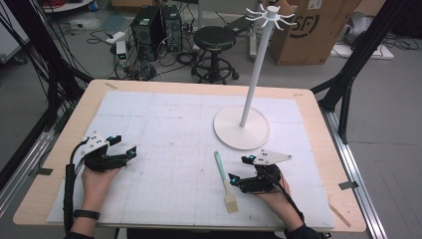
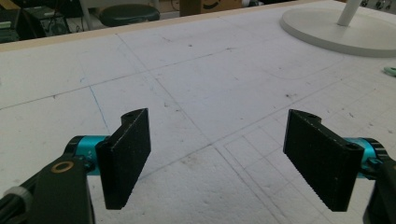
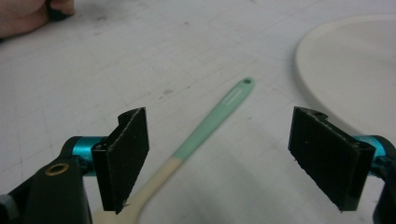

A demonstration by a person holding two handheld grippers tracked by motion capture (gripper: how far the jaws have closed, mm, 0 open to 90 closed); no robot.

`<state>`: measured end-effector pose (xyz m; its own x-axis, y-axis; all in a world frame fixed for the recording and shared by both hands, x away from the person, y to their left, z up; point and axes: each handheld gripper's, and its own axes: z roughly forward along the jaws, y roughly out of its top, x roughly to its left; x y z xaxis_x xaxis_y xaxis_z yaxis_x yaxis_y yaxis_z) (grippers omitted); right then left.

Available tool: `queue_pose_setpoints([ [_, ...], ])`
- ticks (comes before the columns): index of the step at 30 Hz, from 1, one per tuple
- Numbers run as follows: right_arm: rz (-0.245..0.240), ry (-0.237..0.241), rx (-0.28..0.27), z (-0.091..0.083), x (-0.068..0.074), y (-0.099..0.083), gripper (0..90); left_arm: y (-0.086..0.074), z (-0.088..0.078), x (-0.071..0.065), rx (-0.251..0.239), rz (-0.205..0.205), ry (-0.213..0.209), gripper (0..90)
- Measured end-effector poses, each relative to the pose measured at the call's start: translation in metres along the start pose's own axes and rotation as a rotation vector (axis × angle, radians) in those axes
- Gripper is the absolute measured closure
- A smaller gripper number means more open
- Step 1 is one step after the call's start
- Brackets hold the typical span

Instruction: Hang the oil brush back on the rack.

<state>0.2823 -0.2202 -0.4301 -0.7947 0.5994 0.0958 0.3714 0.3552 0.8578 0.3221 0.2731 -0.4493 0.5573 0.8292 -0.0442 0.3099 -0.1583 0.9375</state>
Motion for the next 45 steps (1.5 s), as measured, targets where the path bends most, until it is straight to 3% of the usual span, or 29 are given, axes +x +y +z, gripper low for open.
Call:
queue_pose_setpoints([
  [8,-0.01,0.02,0.085,0.021,0.013,-0.006,28.7,0.0,0.0,-0.001,0.001,0.009,0.002,23.7],
  [14,-0.068,-0.004,0.137,0.029,0.022,-0.008,40.7,0.0,0.0,-0.001,0.0,0.007,0.004,23.7],
  [20,-0.09,-0.027,0.174,0.033,0.028,-0.008,51.4,0.0,0.0,-0.001,0.001,0.009,0.004,23.7],
  [26,-0.078,-0.023,0.176,0.033,0.029,-0.008,67.3,0.0,0.0,-0.001,0.0,0.01,0.006,23.7],
  [31,-0.062,-0.016,0.179,0.033,0.027,-0.006,72.2,0.0,0.0,-0.001,0.003,0.014,0.005,23.7],
  [35,-0.078,-0.019,0.168,0.034,0.026,-0.004,79.1,0.0,0.0,-0.001,0.001,0.013,0.006,23.7],
  [41,-0.099,-0.02,0.17,0.035,0.025,-0.002,81.8,0.0,0.0,-0.001,0.001,0.009,0.005,23.7],
  [45,-0.068,-0.009,0.173,0.034,0.024,-0.002,79.0,0.0,0.0,-0.001,0.001,0.012,0.005,23.7],
])
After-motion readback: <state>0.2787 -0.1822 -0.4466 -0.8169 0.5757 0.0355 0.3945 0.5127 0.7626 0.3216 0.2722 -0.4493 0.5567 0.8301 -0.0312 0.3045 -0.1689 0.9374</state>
